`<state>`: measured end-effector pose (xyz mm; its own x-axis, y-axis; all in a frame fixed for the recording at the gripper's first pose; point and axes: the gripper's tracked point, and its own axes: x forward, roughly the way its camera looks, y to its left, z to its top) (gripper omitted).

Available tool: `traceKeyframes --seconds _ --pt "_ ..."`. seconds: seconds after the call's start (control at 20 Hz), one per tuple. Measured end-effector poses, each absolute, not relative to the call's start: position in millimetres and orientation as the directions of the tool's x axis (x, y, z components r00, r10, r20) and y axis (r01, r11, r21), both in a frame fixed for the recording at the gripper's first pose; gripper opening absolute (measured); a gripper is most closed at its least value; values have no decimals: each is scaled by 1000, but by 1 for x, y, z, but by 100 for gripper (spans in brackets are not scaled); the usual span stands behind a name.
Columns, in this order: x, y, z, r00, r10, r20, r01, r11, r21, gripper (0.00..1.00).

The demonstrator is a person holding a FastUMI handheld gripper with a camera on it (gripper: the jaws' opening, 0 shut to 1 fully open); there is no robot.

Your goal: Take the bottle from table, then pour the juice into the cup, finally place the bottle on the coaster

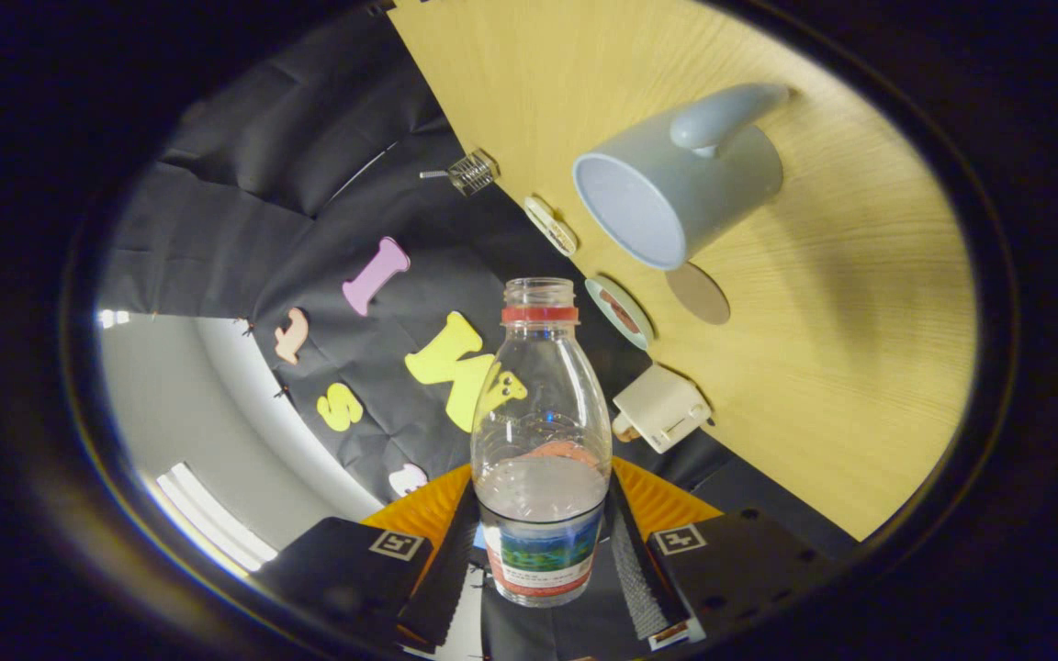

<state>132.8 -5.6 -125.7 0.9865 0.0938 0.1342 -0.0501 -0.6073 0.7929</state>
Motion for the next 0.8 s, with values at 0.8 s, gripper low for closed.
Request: traceKeyframes --seconds 0.8 --pt "130 -6 -148 986 163 -29 22 45 999 76"
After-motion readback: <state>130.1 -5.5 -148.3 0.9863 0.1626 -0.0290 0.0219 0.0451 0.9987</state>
